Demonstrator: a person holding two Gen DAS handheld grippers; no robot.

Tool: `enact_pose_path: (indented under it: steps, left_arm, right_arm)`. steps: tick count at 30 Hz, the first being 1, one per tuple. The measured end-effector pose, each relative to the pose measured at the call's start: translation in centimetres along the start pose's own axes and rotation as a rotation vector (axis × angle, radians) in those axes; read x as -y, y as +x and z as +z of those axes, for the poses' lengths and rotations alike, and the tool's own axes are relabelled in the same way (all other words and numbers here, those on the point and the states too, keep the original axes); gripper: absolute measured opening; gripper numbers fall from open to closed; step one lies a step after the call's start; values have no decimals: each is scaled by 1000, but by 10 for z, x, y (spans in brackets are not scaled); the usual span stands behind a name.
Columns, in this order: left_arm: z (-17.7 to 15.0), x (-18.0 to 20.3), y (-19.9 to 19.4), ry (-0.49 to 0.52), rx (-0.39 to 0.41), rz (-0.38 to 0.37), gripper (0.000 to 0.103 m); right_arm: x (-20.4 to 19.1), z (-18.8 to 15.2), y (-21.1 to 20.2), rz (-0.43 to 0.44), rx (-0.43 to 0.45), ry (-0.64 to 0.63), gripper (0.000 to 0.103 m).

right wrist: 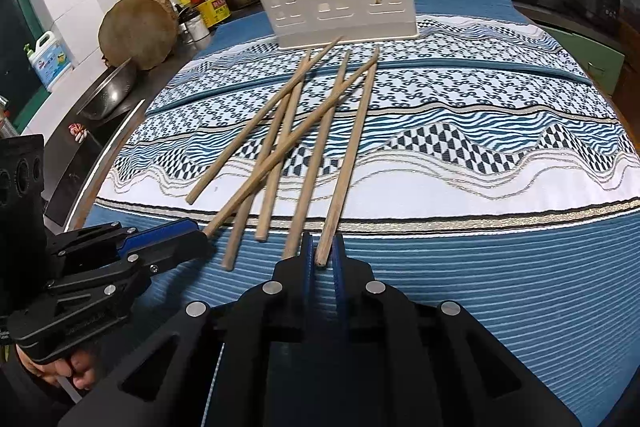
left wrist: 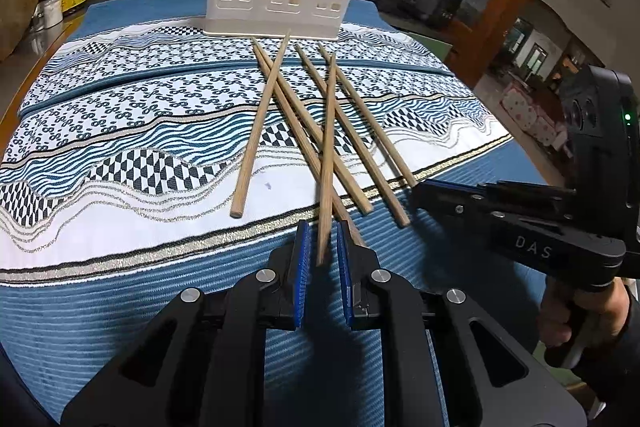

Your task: Organize utensils

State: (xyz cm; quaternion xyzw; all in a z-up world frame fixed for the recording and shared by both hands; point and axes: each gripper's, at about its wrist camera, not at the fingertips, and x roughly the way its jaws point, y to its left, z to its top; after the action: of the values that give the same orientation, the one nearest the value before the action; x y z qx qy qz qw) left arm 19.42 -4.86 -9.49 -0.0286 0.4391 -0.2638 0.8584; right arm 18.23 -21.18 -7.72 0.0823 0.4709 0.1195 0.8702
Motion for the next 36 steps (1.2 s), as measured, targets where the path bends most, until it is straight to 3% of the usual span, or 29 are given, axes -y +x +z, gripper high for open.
enact_pose_path:
  steps: [15, 17, 27, 36]
  left_arm:
    - [8, 19, 16, 104, -10, 121, 12]
    - [9, 19, 15, 104, -10, 116, 6]
    - [20, 16, -7, 96, 44, 92, 5]
    - [11, 11, -2, 73, 11, 57, 7]
  right_arm:
    - [-4, 6, 9, -51, 9, -29, 10]
    - [-4, 6, 8, -52, 14, -33, 9]
    - [1, 18, -39, -100, 137, -77, 8]
    - [-2, 32, -63, -110, 201, -115, 8]
